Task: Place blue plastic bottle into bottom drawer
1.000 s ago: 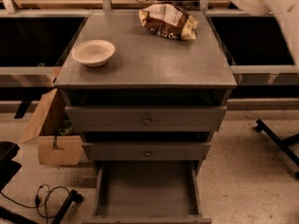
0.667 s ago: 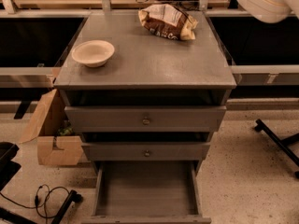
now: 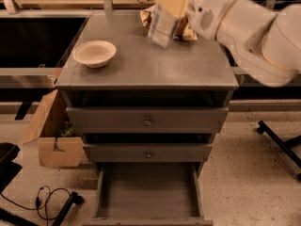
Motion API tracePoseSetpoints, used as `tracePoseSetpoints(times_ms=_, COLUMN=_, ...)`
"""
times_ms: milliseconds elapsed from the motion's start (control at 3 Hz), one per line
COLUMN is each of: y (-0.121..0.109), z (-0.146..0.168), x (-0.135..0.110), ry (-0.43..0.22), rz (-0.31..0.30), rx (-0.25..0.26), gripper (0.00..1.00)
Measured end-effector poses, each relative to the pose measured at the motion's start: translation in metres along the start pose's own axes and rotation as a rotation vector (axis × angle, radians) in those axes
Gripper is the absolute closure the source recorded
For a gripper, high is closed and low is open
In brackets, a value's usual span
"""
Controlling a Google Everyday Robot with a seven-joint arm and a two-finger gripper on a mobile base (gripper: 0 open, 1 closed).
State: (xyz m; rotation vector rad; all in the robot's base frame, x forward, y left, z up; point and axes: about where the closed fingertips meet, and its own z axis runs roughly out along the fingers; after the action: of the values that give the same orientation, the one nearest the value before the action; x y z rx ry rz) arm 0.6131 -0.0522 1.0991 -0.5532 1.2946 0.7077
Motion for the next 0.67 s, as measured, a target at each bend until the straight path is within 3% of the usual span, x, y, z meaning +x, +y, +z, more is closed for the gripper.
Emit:
tracePoseSetpoints(times_ms=333, y=-0.01, z=-0.062, x=0.082, ry=0.119, rz=0.03, rx=0.085, gripper=1.0)
tracePoseSetpoints(times_ms=667, y=-0.012, z=-0.098, x=0.196, ry=0.297, rz=0.009, rx=0.153, gripper=1.0)
